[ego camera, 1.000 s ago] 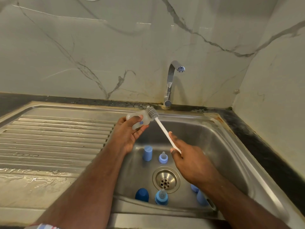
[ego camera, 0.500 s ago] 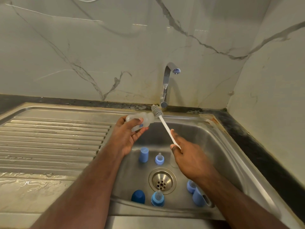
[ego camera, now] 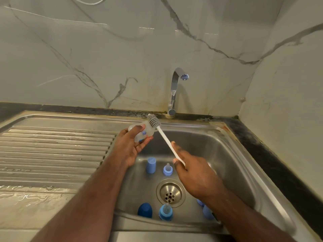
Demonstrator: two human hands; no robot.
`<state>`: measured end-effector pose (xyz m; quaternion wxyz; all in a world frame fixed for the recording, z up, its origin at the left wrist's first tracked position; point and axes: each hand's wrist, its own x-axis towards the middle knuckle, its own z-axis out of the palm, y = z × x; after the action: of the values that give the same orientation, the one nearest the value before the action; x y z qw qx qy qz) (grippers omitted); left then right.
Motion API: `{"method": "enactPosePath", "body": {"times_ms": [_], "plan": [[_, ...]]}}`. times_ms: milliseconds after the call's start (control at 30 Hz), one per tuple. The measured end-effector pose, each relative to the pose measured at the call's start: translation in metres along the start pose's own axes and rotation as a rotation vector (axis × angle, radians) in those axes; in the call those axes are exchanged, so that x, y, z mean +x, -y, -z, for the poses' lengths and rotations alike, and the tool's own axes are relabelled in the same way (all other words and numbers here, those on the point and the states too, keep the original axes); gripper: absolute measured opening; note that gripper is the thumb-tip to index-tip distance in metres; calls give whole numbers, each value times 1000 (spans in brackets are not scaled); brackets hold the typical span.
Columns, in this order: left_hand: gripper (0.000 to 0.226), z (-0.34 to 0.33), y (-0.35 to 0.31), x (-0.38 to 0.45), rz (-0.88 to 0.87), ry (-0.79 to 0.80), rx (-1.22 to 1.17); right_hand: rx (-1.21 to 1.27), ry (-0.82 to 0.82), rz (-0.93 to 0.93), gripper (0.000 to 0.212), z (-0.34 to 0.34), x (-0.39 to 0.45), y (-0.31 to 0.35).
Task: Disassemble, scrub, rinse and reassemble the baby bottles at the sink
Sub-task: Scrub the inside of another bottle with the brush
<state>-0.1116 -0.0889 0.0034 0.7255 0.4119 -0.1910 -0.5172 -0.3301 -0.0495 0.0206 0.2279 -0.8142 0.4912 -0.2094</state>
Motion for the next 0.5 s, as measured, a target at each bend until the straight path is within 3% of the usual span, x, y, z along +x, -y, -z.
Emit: {"method": "enactPosePath", "body": {"times_ms": [267, 500], "plan": [[53, 1, -1, 0, 36, -11, 31, 2, -29, 14, 56, 1, 1, -3], [45, -1, -2, -3, 58, 18, 43, -14, -56, -28, 57, 5, 7, -8]]}}
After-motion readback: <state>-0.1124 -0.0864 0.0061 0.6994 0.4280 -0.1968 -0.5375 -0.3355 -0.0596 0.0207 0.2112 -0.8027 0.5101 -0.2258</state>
